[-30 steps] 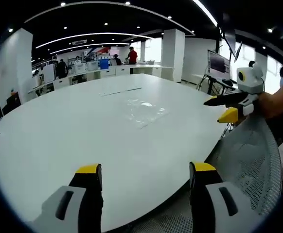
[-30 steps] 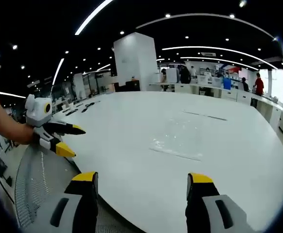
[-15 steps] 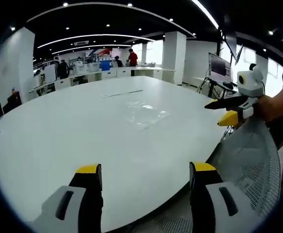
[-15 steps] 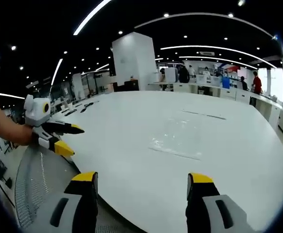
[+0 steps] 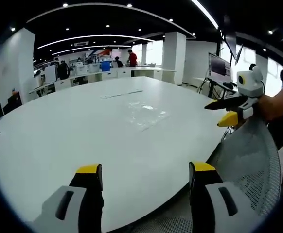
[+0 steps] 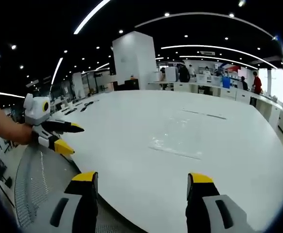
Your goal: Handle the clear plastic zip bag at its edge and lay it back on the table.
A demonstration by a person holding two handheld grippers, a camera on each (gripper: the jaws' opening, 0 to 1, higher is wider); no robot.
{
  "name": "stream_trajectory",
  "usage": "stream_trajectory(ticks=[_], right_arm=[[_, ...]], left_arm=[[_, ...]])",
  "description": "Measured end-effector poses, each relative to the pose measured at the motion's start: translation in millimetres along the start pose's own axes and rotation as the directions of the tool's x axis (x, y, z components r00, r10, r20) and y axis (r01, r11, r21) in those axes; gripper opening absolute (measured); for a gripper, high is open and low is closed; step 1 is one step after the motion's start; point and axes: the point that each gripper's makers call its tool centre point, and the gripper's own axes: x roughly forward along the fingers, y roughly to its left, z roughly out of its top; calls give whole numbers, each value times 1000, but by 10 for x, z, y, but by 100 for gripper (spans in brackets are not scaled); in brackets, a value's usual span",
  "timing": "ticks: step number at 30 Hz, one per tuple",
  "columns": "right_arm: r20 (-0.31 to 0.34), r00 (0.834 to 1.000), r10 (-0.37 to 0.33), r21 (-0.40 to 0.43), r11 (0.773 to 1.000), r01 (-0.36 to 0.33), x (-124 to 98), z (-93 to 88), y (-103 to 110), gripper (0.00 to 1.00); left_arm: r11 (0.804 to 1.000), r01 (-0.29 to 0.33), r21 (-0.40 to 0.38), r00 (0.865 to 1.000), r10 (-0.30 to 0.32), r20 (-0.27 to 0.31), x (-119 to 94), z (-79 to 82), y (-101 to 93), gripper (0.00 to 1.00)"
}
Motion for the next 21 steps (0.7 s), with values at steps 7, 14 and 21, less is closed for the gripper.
stream_trajectory(ticks=[7,14,21], right_arm=[[4,1000,-1,4,1000,1,-4,5,-11,74],[4,1000,3,3,1000,-3,4,-1,-24,74],[1,1000,10,1,1000,-10,-6,7,10,74]], left_arm=[[1000,0,4,1000,0,-5,4,-15,16,71],[1000,-3,7,1000,3,-7,14,-13,20,71],[1000,-5,9,1000,5,-8,12,-4,3,71]])
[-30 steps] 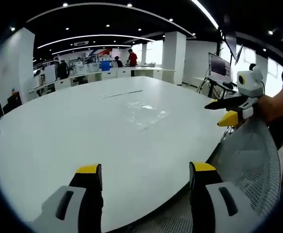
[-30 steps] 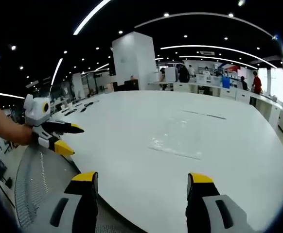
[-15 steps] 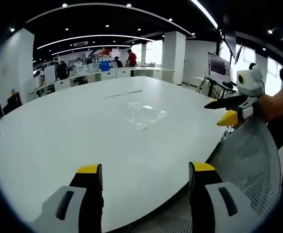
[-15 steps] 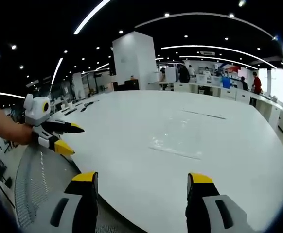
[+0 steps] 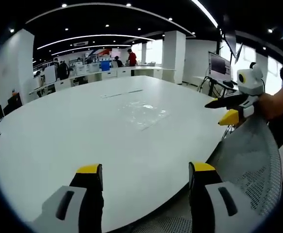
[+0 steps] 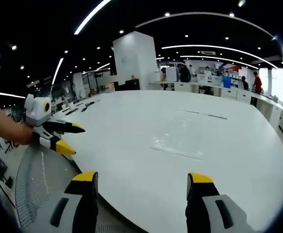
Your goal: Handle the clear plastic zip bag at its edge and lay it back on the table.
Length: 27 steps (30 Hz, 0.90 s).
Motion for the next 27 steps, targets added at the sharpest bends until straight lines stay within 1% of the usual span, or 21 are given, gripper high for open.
stream_trajectory(ticks=[6,15,27], right_arm=[[0,1000,1,-3,1000,-1,-2,-2,-5,73],[-2,1000,7,-9,1000,-7,4,-7,-3,73],[-8,1000,10,-16,1000,-11,17,-28,-14,73]], left_arm=[[1000,0,-3,1000,0,7,-6,25,-16,71],[1000,0,3,1000,0,0,-2,18,-30,71],[1000,-6,0,1000,6,2,3,8,2,72]])
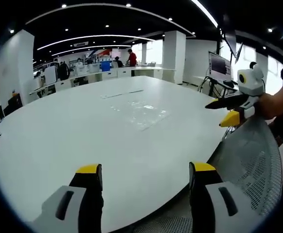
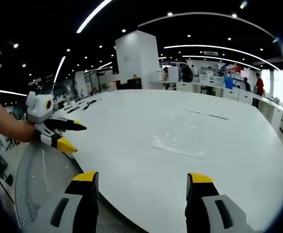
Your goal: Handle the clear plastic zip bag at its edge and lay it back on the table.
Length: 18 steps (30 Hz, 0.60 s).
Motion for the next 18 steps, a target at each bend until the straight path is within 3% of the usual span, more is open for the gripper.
stream_trajectory(ticks=[18], right_arm=[[-12,1000,-8,-5,1000,8,11,-21,-6,73]], left_arm=[[1000,0,-8,1000,0,3,-15,10,6,70]])
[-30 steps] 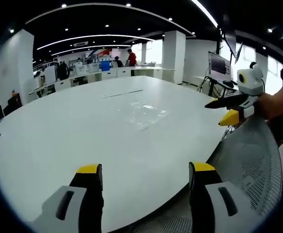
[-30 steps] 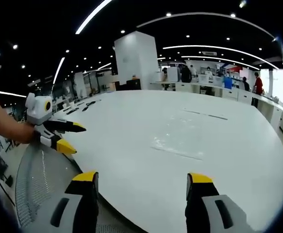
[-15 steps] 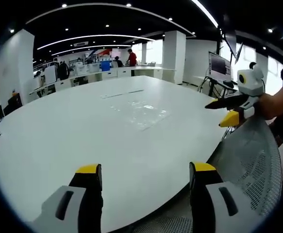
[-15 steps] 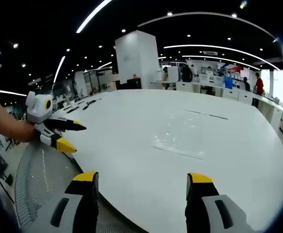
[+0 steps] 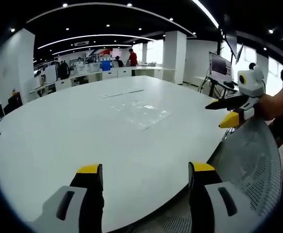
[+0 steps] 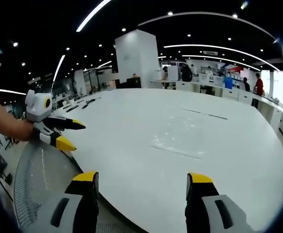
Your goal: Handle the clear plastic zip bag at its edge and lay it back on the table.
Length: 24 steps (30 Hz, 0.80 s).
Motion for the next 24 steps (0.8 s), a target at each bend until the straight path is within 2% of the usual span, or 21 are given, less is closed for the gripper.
stream_trajectory(ticks=[24], right_arm=[[-13,1000,5,-3,1000,-5,-11,-5,36,73]], left_arm=[[1000,3,5,1000,-3,-4,4,-14,5,70]])
